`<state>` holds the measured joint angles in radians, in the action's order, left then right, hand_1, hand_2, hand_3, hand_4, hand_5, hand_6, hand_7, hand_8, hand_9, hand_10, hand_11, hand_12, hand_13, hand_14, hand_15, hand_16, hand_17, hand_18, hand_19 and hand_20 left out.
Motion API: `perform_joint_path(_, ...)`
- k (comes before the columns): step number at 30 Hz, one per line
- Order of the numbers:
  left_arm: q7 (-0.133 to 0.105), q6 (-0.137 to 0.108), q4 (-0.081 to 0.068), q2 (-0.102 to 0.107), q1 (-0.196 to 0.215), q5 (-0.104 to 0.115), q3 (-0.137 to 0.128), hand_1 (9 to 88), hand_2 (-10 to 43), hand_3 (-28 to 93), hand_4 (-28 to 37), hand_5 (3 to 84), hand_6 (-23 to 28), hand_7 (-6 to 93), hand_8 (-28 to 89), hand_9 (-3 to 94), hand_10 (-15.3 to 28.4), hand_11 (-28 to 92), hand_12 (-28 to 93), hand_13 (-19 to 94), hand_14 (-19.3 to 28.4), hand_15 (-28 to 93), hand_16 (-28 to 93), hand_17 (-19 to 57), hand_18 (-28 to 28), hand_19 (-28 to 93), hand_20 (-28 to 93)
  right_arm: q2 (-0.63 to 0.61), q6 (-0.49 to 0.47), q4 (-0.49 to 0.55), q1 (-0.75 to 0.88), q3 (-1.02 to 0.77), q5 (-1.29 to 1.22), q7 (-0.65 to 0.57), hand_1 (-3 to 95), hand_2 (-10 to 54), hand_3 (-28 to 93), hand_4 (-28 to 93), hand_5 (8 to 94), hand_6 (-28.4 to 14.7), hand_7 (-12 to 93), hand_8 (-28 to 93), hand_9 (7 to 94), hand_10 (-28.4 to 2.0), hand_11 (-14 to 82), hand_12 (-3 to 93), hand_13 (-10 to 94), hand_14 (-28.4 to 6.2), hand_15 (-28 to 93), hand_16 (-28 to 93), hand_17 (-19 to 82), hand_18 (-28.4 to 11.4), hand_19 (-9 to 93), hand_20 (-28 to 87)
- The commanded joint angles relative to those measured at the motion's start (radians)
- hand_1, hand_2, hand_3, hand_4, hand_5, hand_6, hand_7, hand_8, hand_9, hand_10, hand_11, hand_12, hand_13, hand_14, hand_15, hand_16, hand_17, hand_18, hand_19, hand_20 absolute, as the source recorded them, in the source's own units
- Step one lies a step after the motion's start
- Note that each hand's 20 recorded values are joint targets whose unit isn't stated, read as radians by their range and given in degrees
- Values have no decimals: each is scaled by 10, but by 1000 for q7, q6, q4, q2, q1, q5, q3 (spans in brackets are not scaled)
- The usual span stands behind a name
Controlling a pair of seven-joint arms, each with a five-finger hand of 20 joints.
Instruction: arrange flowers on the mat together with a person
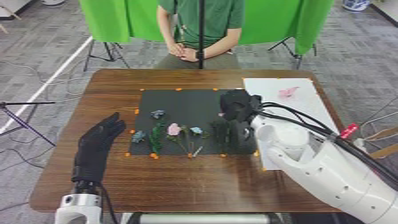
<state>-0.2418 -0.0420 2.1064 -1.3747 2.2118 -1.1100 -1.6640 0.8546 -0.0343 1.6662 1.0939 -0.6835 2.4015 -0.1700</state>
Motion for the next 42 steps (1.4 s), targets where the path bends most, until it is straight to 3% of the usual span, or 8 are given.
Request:
perform_joint_path(1, 4, 47, -12, -9, 8, -8, -9, 249, -32, 677, -193, 463, 29, 119, -62, 444, 131, 141, 131, 350, 151, 98, 4, 73, 96, 27, 170, 2, -12, 9, 14, -3, 11, 2, 565, -95, 581, -240, 808, 33, 159, 13, 934, -77, 59, 246, 937, 6, 620, 193, 597, -162, 932, 379)
perform_joint_path(25, -2, 65, -12, -10, 6, -9, -14, 243, -42, 684, -196, 460, 27, 114, -59, 441, 129, 132, 136, 345, 150, 96, 4, 71, 94, 18, 171, -19, -54, 79, 52, -122, -6, 3, 398, -95, 705, -258, 697, 33, 166, -122, 846, -101, 125, 133, 937, 4, 606, 198, 592, -159, 932, 378)
perform_joint_path(27, 1, 71, -14, -9, 2, -11, -15, 243, -43, 684, -196, 461, 27, 114, -59, 440, 130, 131, 136, 345, 150, 96, 4, 70, 94, 17, 171, -22, -2, 130, 103, -200, -23, -20, 396, -95, 703, -258, 695, 33, 166, -123, 844, -102, 125, 133, 937, 5, 605, 199, 592, -157, 932, 377)
perform_joint_path(31, 1, 66, -12, -8, 6, -8, -17, 242, -44, 686, -196, 460, 27, 114, -59, 441, 129, 131, 137, 345, 150, 96, 4, 70, 94, 17, 170, 40, 217, 266, 290, -440, -127, -89, 398, -95, 698, -253, 711, 31, 173, -114, 850, -102, 131, 136, 937, 4, 600, 201, 590, -156, 932, 374)
perform_joint_path(33, 1, 73, -15, -11, 3, -8, -16, 243, -43, 685, -196, 460, 27, 114, -59, 441, 129, 131, 137, 346, 150, 96, 4, 70, 95, 17, 170, 100, 317, 350, 408, -578, -305, -88, 391, -95, 679, -221, 723, 27, 167, -54, 851, -102, 134, 147, 937, -12, 508, 238, 563, -157, 913, 317)
perform_joint_path(36, 2, 82, -17, -14, 2, -10, -15, 244, -43, 684, -197, 460, 27, 114, -59, 441, 129, 130, 137, 346, 149, 96, 4, 70, 95, 17, 170, 225, 340, 441, 599, -783, -799, 112, 310, -28, 683, -179, 718, 18, 163, -107, 803, -126, 125, 149, 864, -65, 317, 275, 461, -164, 750, 283)
perform_joint_path(39, 1, 82, -18, -16, 1, -9, -16, 243, -43, 684, -196, 460, 26, 114, -58, 441, 129, 130, 137, 346, 149, 96, 4, 70, 95, 17, 170, 330, 377, 473, 751, -840, -1234, 344, 221, 19, 699, -166, 668, -6, 143, -102, 698, -154, 97, 133, 626, -135, 191, 227, 314, -157, 460, 328)
perform_joint_path(42, -5, 85, -17, -18, 1, -10, -16, 243, -43, 683, -196, 460, 26, 114, -59, 441, 129, 130, 137, 346, 150, 96, 4, 70, 94, 18, 170, 394, 325, 482, 887, -859, -1369, 455, 142, 50, 727, -171, 567, -15, 107, -92, 591, -164, 73, 117, 473, -153, 134, 199, 236, -148, 256, 323)
